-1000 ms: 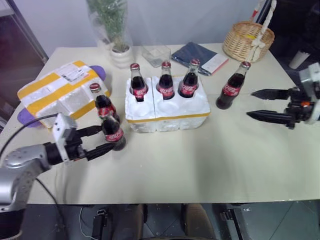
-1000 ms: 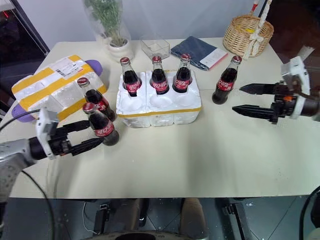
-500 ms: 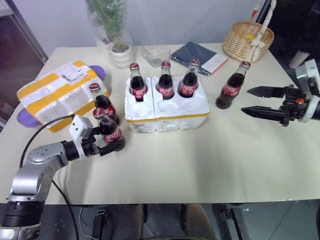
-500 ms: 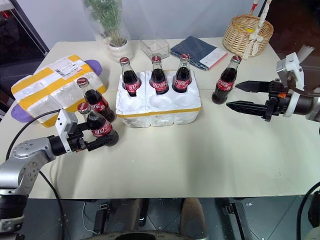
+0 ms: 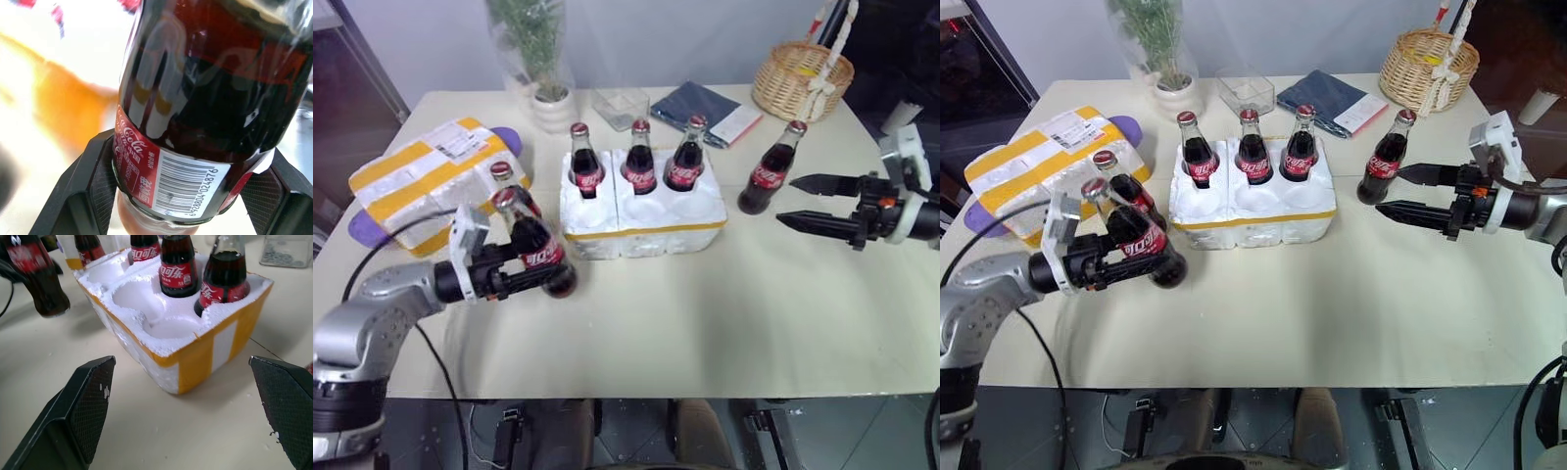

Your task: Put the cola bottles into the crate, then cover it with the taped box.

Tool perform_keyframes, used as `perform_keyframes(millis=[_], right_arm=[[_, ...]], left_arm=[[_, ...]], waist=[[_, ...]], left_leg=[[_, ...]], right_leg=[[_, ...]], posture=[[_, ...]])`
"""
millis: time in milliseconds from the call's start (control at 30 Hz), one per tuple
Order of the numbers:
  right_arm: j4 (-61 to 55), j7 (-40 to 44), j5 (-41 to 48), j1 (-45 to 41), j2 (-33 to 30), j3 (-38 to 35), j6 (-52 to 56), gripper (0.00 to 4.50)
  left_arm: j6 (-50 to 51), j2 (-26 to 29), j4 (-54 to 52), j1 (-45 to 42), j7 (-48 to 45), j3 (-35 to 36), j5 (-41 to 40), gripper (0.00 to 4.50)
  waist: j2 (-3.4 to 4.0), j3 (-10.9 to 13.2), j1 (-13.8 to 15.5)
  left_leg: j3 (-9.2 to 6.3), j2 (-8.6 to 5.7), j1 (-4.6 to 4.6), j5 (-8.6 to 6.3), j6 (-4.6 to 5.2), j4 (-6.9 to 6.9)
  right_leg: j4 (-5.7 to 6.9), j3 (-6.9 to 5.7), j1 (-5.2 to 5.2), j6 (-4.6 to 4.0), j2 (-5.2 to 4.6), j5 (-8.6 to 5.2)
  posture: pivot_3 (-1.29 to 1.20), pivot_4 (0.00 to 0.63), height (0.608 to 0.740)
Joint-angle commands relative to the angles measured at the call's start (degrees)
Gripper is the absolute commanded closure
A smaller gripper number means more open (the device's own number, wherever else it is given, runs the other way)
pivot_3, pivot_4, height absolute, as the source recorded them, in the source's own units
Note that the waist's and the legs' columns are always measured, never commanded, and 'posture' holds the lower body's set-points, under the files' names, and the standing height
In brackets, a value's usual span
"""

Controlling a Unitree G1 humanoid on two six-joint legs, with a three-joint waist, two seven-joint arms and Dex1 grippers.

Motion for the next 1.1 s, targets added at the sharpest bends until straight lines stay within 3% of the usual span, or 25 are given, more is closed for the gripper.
perform_keyframes(millis=[33, 233, 333, 833, 1100], right_arm=[[-2.5, -1.4, 1.7, 0.3, 0.8, -2.0, 0.4, 0.0], [-5.1, -3.3, 2.7, 2.0, 1.7, -2.8, 1.1, 0.0], [-6.1, -4.8, 3.6, 2.6, 1.9, -4.0, 1.7, 0.0], [-12.0, -7.0, 6.0, 9.1, 1.1, -8.0, 1.7, 0.0], [-11.2, -7.9, 5.2, 6.9, 1.6, -6.2, 0.8, 0.0]], left_arm=[[-0.9, -2.8, -0.5, -8.7, -0.3, -4.8, 0.7, 1.69], [-2.0, -10.3, 2.8, -21.7, 1.5, -11.6, 3.9, 1.69], [-5.1, -13.9, 5.0, -25.8, 5.7, -14.9, 10.3, 1.69], [0.8, -25.1, 8.1, -30.6, 26.5, -16.6, 21.2, 1.69], [7.0, -23.0, 6.4, -30.2, 24.2, -20.0, 21.9, 1.69]], waist=[[-0.02, 0.0, 0.1], [-0.05, 0.0, -0.3], [-0.06, 0.0, -0.4], [-0.14, 0.1, 0.0], [-0.14, 0.1, -0.2]], left_leg=[[-0.01, -0.01, 0.0, 0.01, 0.0, 0.02], [-0.03, -0.02, -0.01, 0.01, 0.0, -0.01], [-0.03, -0.02, 0.01, 0.01, 0.01, -0.02], [-0.04, -0.05, -0.03, 0.01, 0.01, 0.04], [-0.05, -0.05, -0.03, 0.02, 0.01, 0.01]], right_leg=[[0.0, 0.0, 0.01, 0.05, 0.0, 0.03], [0.01, 0.0, 0.0, 0.1, 0.01, 0.05], [0.02, 0.0, -0.01, 0.1, 0.02, 0.05], [0.0, 0.0, 0.01, 0.18, 0.0, 0.09], [0.0, 0.0, -0.01, 0.18, 0.01, 0.08]], posture=[[0.0, 0.15, 0.737], [0.0, 0.15, 0.737], [0.0, 0.15, 0.737], [0.0, 0.15, 0.737], [0.0, 0.15, 0.737]])
